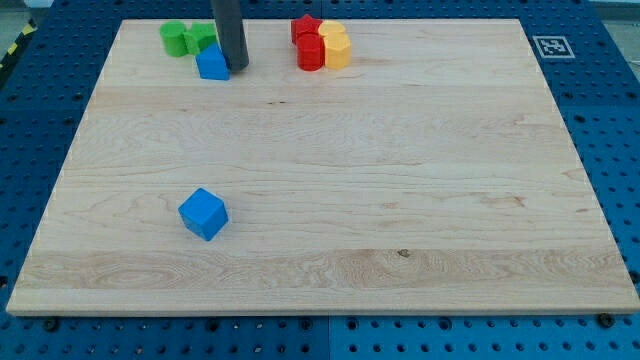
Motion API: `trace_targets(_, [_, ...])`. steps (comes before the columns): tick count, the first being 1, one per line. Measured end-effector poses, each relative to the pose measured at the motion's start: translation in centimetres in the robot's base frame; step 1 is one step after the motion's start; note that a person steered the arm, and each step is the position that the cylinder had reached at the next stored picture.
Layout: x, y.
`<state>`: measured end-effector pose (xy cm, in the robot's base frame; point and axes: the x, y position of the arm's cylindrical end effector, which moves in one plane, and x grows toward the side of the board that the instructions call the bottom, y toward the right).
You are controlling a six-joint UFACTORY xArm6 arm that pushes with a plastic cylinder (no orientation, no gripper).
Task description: Push the cube upwards
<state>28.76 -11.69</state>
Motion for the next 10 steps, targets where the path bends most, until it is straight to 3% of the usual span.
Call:
trace_targets(3, [11.4, 0.6])
trace_targets(6, [14.0, 0.7])
trace_targets(8, [20.3, 1.4])
trace_targets(10, [25.2, 7.3])
